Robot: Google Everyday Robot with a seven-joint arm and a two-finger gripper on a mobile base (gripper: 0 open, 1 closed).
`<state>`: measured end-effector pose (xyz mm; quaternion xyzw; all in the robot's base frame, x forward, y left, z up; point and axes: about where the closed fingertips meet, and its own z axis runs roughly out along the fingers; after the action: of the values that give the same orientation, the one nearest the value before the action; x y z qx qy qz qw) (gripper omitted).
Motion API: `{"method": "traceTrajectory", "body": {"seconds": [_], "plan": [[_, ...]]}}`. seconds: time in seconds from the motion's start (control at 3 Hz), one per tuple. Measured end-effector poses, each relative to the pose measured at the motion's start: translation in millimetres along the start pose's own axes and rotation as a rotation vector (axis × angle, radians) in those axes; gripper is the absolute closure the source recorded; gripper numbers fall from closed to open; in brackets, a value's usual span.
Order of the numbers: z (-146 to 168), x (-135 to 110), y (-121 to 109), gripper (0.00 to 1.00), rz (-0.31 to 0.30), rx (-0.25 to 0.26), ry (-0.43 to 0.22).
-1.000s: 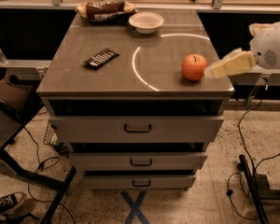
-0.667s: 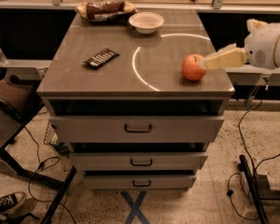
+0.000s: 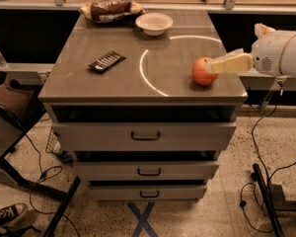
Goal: Move apple near paper bowl
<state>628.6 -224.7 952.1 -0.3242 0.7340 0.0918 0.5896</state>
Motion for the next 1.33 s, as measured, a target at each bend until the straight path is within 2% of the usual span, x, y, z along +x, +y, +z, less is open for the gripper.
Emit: {"method": "traceTrajectory", "body": {"seconds": [0.33, 0.67, 1.33], "plan": [[8, 19, 8, 0.00, 0.059, -0.033, 0.004], [20, 43, 17, 0.00, 0.106, -0.060, -0.020], [39, 61, 28, 0.00, 0.128, -0.097, -0.046]]}}
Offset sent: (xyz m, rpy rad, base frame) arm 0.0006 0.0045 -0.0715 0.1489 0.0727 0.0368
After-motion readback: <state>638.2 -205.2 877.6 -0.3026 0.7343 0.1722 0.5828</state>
